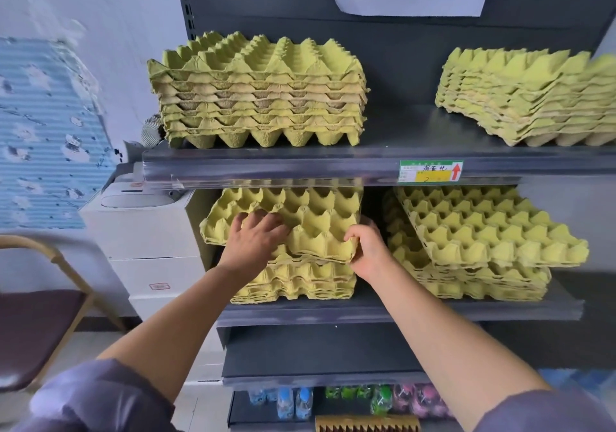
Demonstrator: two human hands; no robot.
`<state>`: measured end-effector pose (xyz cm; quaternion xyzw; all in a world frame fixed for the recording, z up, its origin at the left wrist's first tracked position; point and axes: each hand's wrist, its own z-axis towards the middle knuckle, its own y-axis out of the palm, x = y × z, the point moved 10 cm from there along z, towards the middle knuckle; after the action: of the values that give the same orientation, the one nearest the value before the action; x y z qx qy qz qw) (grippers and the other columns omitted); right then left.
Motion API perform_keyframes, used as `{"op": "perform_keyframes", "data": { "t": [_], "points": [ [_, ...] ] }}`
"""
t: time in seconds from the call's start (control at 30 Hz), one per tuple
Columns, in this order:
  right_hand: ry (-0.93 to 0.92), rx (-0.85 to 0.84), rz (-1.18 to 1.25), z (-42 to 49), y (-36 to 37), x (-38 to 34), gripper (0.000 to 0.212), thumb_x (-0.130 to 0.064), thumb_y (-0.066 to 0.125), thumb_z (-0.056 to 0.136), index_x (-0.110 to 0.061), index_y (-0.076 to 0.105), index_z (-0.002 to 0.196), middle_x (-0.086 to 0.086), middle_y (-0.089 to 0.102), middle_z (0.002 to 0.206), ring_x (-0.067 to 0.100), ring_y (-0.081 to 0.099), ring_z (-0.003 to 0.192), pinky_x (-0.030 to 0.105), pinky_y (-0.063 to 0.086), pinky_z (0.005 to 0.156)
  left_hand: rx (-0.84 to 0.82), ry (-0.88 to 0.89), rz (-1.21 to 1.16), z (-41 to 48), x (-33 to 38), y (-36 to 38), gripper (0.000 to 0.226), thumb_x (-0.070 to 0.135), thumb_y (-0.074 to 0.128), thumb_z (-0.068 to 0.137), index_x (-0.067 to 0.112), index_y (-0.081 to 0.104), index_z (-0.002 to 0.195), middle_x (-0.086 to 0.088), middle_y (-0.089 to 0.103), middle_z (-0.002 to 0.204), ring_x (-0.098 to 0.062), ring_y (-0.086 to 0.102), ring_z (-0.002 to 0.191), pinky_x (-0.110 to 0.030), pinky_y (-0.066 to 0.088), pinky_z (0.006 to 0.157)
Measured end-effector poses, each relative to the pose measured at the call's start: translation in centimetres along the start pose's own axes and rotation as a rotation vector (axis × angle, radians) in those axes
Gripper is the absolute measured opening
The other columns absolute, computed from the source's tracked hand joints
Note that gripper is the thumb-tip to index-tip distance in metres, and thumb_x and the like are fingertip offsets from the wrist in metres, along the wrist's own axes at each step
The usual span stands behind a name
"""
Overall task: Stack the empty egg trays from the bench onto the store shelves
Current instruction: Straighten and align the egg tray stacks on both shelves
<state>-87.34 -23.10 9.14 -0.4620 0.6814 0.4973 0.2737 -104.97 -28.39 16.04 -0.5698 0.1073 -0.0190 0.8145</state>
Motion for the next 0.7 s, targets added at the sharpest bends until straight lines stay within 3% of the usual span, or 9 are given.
{"op": "perform_keyframes", "data": {
  "t": [0.1, 0.2, 0.27, 0.33, 0.43, 0.6, 0.7],
  "points": [
    [0.041, -0.046, 0.045, -1.7, -0.4, 0.6, 0.024, 0.001, 0.055, 0.075, -0.006, 0.061, 0.098, 0.020, 0.062, 0.104, 0.033, 0.061, 0.094, 0.042, 0.051, 0.085, 0.015, 0.048, 0.057, 0.0, 0.6, -1.0, 0.043, 0.020, 0.067, 0.084, 0.031, 0.054, 0.124, 0.003, 0.051, 0.129, -0.027, 0.043, 0.122, -0.050, 0.029, 0.104],
    [0.016, -0.082, 0.011, -2.1, -1.0, 1.4, 0.033, -0.002, 0.058, 0.081, -0.019, 0.062, 0.109, 0.014, 0.061, 0.114, 0.031, 0.055, 0.101, 0.045, 0.046, 0.094, 0.071, 0.070, 0.113, -0.1, 0.2, -1.6, 0.045, 0.019, 0.078, 0.074, 0.035, 0.061, 0.112, 0.002, 0.058, 0.115, -0.027, 0.053, 0.109, -0.049, 0.038, 0.095],
    [0.051, -0.140, -0.023, -2.7, -0.5, 2.2, 0.031, -0.006, 0.060, 0.086, -0.020, 0.059, 0.114, 0.009, 0.062, 0.102, 0.025, 0.056, 0.091, 0.042, 0.048, 0.082, 0.024, 0.012, 0.119, -0.3, -0.9, -0.6, 0.044, 0.016, 0.061, 0.088, 0.040, 0.052, 0.125, 0.003, 0.047, 0.133, -0.027, 0.041, 0.124, -0.047, 0.027, 0.105],
    [0.150, -0.131, -0.124, -3.4, 0.1, 3.5, 0.019, -0.023, 0.063, 0.088, -0.015, 0.060, 0.105, 0.006, 0.063, 0.088, 0.020, 0.059, 0.081, 0.038, 0.049, 0.073, -0.036, -0.121, 0.049, -0.7, -2.9, 0.6, 0.047, 0.017, 0.051, 0.094, 0.042, 0.046, 0.133, 0.002, 0.034, 0.144, -0.027, 0.029, 0.132, -0.045, 0.020, 0.111],
    [0.265, -0.047, -0.241, -3.7, 0.2, 5.5, 0.022, -0.036, 0.065, 0.088, -0.015, 0.059, 0.088, 0.004, 0.064, 0.082, 0.016, 0.056, 0.071, 0.027, 0.042, 0.062, -0.090, -0.363, -0.187, -2.2, -4.9, 1.9, 0.048, 0.025, 0.053, 0.094, 0.036, 0.040, 0.139, -0.006, 0.026, 0.149, -0.032, 0.023, 0.136, -0.047, 0.023, 0.111],
    [0.291, -0.024, -0.200, -3.8, 1.9, 6.9, 0.009, -0.014, 0.056, 0.092, -0.008, 0.056, 0.086, 0.011, 0.060, 0.078, 0.018, 0.054, 0.069, 0.023, 0.045, 0.057, -0.005, -0.785, -0.818, -5.4, -5.8, 3.6, 0.054, 0.026, 0.056, 0.091, 0.022, 0.036, 0.142, -0.016, 0.028, 0.145, -0.040, 0.033, 0.129, -0.044, 0.031, 0.104],
    [0.283, -0.025, -0.176, -4.1, 3.1, 7.4, 0.008, -0.008, 0.053, 0.092, -0.006, 0.056, 0.084, 0.011, 0.060, 0.075, 0.018, 0.055, 0.068, 0.023, 0.048, 0.059, -0.003, -0.947, -1.251, -6.6, -5.2, 5.9, 0.073, 0.033, 0.062, 0.089, 0.017, 0.022, 0.148, -0.016, 0.028, 0.147, -0.037, 0.039, 0.128, -0.045, 0.035, 0.106]
  ]
}}
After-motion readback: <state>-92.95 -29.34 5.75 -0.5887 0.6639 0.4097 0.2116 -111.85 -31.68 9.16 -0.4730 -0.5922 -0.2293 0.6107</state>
